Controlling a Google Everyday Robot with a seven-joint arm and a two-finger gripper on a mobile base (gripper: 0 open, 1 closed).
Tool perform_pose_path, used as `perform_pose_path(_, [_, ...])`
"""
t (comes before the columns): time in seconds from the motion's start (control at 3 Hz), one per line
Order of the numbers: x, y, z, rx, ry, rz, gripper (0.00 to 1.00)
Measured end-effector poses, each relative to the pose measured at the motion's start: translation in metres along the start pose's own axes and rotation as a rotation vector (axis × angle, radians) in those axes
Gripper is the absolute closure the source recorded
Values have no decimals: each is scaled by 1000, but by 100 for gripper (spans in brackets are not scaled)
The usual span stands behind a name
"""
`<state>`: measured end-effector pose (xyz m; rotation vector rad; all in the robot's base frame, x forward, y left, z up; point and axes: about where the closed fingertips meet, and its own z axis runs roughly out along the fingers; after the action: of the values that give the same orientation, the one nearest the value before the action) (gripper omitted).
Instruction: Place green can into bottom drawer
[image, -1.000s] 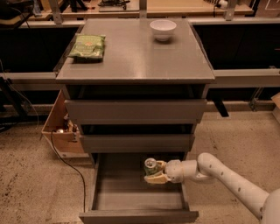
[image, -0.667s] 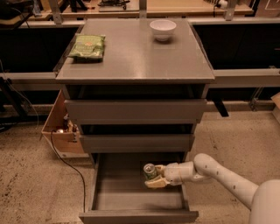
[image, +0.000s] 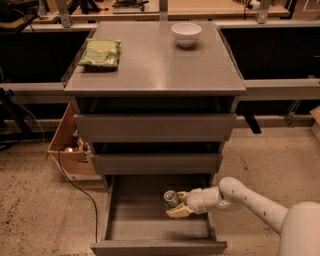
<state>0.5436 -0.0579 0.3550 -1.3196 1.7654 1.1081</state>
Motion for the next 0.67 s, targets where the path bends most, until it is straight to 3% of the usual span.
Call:
perform_pose_path(0.33, [8, 1, 7, 7, 45, -1, 100])
perform_pose_path(0.67, [41, -2, 25, 38, 130, 27, 100])
